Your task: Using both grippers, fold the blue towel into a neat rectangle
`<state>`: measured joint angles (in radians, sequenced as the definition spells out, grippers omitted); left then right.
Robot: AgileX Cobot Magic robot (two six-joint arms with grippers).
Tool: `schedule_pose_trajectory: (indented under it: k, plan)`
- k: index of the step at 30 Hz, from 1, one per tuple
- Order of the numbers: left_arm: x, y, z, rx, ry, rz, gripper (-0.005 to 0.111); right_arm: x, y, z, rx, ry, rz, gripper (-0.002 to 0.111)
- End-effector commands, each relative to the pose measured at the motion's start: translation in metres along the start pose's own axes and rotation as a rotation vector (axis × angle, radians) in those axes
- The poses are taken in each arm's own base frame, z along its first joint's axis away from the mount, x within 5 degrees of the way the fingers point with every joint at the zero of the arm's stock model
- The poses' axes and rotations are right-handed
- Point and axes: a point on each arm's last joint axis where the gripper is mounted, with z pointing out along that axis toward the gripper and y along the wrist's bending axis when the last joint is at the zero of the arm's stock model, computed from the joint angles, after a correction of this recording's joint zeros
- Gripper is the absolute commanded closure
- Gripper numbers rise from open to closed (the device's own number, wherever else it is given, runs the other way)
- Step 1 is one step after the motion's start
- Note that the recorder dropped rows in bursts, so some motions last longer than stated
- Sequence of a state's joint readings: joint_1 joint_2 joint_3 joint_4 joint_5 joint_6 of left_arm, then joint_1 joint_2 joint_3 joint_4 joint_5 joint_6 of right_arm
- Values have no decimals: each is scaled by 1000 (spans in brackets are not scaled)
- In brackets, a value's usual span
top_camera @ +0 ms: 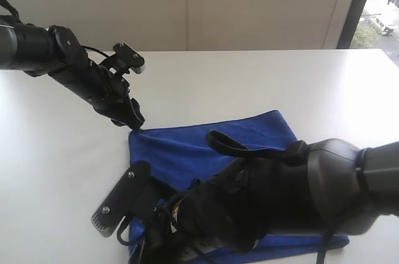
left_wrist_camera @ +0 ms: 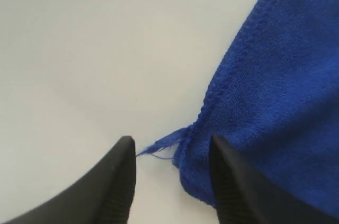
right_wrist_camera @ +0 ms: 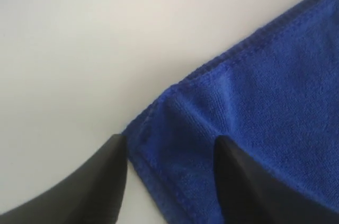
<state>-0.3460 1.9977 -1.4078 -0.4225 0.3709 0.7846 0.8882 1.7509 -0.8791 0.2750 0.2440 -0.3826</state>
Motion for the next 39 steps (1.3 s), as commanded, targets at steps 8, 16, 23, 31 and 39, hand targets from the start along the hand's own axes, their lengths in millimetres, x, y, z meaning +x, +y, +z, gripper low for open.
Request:
schedule_pose_trajectory:
  k: [8, 16, 23, 31, 39]
  plan:
    - [2, -23, 3, 242, 29, -131, 107, -6, -1, 1, 4, -30, 12, 59]
    - [13, -28, 27, 277, 83, -123, 107, -6, -1, 5, 10, -36, 27, 59]
    - [19, -27, 37, 283, 108, -129, 107, 1, -2, 21, 13, -2, 47, 59]
    - [29, -28, 52, 299, 145, -138, 107, -1, -3, 21, 21, -24, 58, 81]
    - [31, -27, 55, 288, 150, -129, 107, 4, 0, 18, -8, 38, 60, 108]
